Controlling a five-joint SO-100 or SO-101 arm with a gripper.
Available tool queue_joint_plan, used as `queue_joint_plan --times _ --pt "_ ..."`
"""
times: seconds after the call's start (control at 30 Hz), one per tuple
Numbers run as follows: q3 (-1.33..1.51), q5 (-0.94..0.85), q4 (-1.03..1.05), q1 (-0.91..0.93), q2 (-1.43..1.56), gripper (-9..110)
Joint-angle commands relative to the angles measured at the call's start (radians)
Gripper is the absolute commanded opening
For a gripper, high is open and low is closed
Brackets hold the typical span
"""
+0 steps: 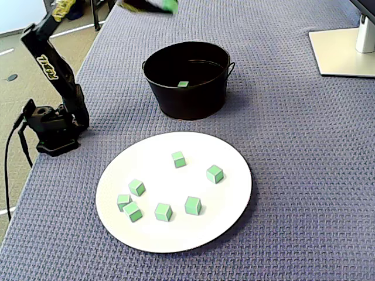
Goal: Pick up the items on the white plate and put them in the black container.
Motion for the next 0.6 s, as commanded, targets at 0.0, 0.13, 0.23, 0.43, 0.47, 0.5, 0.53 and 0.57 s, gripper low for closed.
queue_joint_plan --times 0.0,0.13,0.23,0.43,0.47,0.5,0.53,0.57 --pt "0.337 -0.002 -0.189 -0.037 -0.046 0" --pt "0.555 0.009 -0.41 -0.058 -0.058 7" --pt "0.495 0.021 -0.328 -0.071 -0.04 20" --pt "0.034 0.084 0.104 0.21 0.104 17" --pt "-0.008 0.067 0.13 0.33 0.126 16" --pt "-0.018 0.025 0.132 0.445 0.146 16" --pt "0.011 -0.034 0.097 0.56 0.163 16" --pt "0.072 -0.072 0.029 0.664 0.175 16"
